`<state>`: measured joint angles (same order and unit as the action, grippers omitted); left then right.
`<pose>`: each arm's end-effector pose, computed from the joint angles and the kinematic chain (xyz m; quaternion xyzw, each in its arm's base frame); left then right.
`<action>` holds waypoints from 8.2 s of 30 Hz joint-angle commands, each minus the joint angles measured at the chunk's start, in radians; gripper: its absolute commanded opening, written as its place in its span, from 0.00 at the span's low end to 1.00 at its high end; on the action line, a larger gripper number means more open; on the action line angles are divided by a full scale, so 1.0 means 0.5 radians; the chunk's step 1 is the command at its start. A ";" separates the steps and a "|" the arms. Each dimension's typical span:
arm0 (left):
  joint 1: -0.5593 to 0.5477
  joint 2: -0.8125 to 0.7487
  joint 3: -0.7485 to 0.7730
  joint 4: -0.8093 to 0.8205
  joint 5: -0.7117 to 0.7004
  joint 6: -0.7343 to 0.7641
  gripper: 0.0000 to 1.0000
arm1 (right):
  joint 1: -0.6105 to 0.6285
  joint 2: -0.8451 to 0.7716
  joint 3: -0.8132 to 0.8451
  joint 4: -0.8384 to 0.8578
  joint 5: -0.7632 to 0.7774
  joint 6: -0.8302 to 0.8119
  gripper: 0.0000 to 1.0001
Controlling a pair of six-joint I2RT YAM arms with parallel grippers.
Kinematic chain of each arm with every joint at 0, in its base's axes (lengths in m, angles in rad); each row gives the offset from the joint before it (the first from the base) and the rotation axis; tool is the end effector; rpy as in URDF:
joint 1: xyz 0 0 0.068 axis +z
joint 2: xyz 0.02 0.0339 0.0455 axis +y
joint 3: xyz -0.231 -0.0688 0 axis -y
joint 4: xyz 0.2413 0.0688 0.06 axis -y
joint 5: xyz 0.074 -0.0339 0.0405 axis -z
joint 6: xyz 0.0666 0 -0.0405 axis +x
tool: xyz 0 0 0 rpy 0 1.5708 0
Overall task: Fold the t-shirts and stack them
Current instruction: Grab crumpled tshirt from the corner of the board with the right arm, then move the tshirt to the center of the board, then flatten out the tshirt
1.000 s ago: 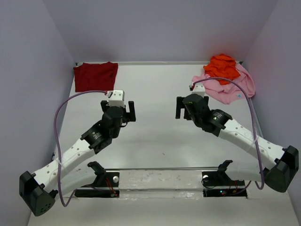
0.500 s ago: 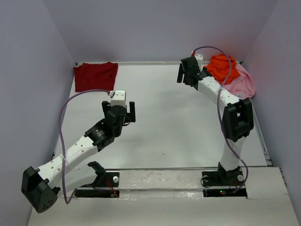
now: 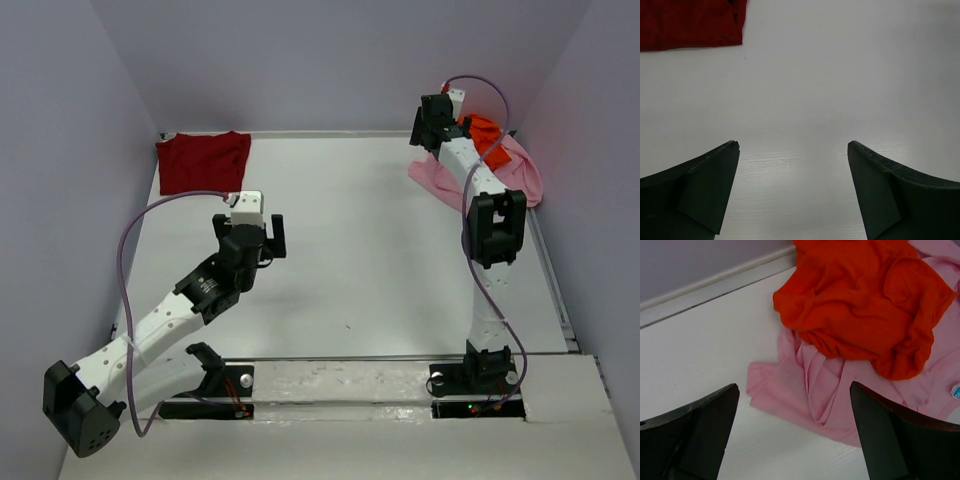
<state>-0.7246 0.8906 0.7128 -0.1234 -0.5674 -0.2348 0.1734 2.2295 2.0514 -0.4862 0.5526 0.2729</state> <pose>0.2088 -0.1370 0.2709 0.0264 0.7902 -0.0628 0.6091 0.5108 0.0540 0.2319 0.1623 0.8579 -0.1459 0.4651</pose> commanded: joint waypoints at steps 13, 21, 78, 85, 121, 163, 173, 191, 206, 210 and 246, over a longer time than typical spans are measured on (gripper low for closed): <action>0.016 -0.060 0.007 0.100 0.049 0.012 0.99 | -0.141 0.624 0.597 0.245 -0.019 -0.251 0.97; 0.026 -0.060 -0.002 0.118 0.107 0.012 0.99 | -0.227 0.729 0.545 0.402 0.088 -0.291 0.95; 0.084 -0.081 0.001 0.124 0.083 0.012 0.99 | 0.131 -1.378 -0.222 0.095 -1.442 0.144 0.00; 0.087 -0.103 -0.002 0.106 0.012 -0.003 0.99 | 0.693 -1.465 0.011 -0.307 -1.431 0.034 0.00; 0.112 -0.069 0.010 0.087 -0.049 0.009 0.99 | 0.804 -1.664 -2.078 -0.248 -0.225 0.331 0.00; 0.136 -0.029 0.016 0.078 0.009 0.009 0.99 | 1.576 -1.425 -1.695 -0.138 -0.798 0.224 0.79; 0.142 -0.029 0.013 0.081 0.027 0.006 0.99 | 1.822 -1.075 -1.590 0.021 -0.780 0.298 0.70; 0.142 -0.051 0.010 0.087 0.043 0.006 0.99 | 1.844 -0.750 -1.541 0.119 -0.660 0.282 0.57; 0.145 -0.051 0.010 0.081 0.046 0.006 0.99 | 1.844 -0.937 -1.559 -0.009 -0.489 0.295 0.00; 0.145 -0.054 0.010 0.087 0.046 0.003 0.99 | 1.844 -1.121 -1.450 -0.202 -0.223 0.270 0.00; 0.142 0.608 0.286 0.096 0.757 -0.487 0.99 | 1.703 -2.238 -0.657 -0.592 1.456 -0.475 0.00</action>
<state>-0.6582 1.1500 0.8085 -0.1154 -0.2867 -0.3847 1.0321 1.1683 1.6802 -0.8028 1.1919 0.0803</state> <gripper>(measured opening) 0.989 0.027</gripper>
